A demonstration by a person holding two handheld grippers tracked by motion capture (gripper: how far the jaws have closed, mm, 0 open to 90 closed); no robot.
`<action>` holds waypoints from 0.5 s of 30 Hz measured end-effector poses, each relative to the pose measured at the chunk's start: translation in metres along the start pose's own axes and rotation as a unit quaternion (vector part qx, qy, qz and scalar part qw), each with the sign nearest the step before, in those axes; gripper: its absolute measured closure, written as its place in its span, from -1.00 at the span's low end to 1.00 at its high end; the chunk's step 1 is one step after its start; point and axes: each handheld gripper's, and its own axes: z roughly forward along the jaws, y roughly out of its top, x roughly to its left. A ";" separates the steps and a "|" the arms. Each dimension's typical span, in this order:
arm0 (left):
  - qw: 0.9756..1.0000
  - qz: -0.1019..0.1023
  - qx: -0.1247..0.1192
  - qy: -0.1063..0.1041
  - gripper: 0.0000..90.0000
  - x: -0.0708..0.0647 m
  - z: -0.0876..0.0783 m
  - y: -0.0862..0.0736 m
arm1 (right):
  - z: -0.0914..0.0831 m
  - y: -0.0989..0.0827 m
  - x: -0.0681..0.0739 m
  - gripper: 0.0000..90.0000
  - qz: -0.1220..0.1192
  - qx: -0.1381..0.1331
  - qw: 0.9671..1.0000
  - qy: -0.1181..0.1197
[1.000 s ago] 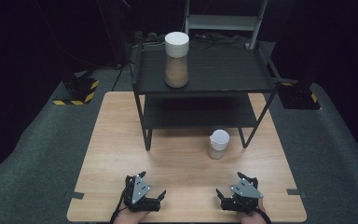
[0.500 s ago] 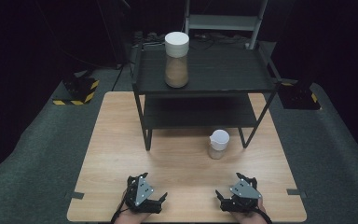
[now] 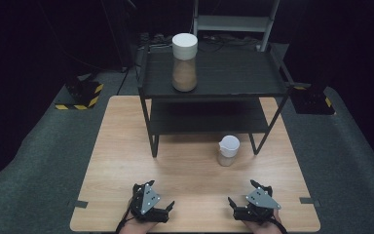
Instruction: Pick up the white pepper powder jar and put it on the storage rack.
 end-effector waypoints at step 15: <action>1.000 0.013 0.001 -0.001 -0.98 -0.002 0.000 0.001 | 0.001 0.003 -0.002 -1.00 0.020 -0.058 0.998 -0.006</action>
